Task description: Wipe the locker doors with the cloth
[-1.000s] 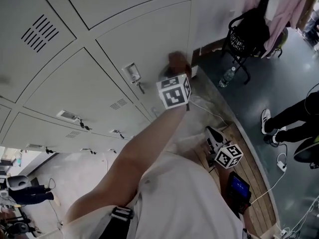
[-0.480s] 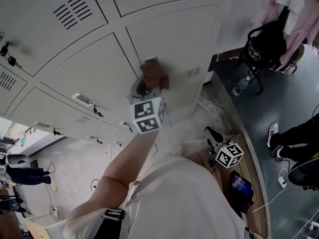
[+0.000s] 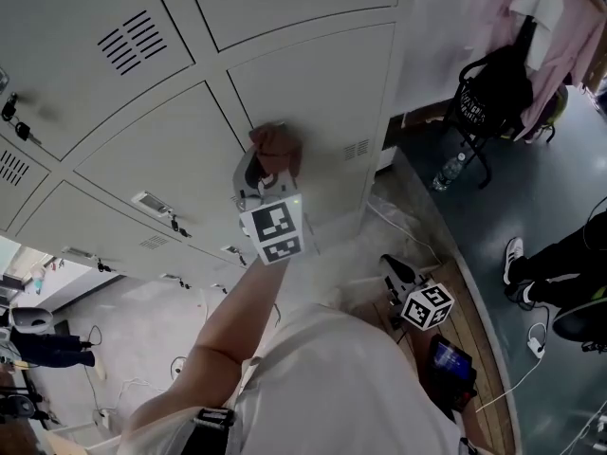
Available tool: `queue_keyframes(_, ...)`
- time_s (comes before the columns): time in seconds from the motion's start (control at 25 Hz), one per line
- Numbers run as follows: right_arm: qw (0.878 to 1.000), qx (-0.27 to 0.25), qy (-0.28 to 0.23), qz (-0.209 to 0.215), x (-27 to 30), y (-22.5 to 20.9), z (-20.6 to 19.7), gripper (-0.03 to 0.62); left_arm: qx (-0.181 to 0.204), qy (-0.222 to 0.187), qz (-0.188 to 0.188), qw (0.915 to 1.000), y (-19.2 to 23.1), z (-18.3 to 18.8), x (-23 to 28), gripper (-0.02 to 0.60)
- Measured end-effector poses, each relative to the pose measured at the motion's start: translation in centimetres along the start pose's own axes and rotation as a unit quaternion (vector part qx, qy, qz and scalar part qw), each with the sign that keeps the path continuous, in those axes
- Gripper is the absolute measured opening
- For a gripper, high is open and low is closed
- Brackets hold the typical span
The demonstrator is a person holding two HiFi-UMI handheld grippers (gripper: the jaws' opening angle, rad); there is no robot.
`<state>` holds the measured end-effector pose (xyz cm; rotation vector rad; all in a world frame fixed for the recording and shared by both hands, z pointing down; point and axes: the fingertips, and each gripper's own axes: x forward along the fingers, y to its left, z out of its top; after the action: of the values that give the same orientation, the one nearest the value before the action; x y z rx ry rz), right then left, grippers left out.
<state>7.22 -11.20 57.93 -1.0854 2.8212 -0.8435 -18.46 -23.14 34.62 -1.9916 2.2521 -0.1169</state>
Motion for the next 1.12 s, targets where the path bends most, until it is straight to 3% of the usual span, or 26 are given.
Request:
queue_keyframes(0.44,0.997,0.017,-0.037,-0.062,-3.1,-2.4,0.8,0.020,0.028,0.033,-0.124,0.9913,-15.2,0.1,7.7,0.077)
queue_keyframes(0.76,0.993,0.031,-0.055,-0.099,-5.4,-4.0,0.9,0.020,-0.002,0.103,-0.210,0.9722,-24.2,-0.4,11.9,0.077)
queue_keyframes(0.92,0.994,0.031,-0.055,-0.091,-5.0,-3.8,1.1,0.020,-0.021,0.092,-0.205,0.9743,-22.9,0.7,11.3,0.077)
queue_keyframes(1.12,0.996,0.029,-0.039,-0.069,-3.8,-3.2,0.6,0.020,-0.067,0.076,-0.175,0.9793,-16.1,1.4,8.1,0.077)
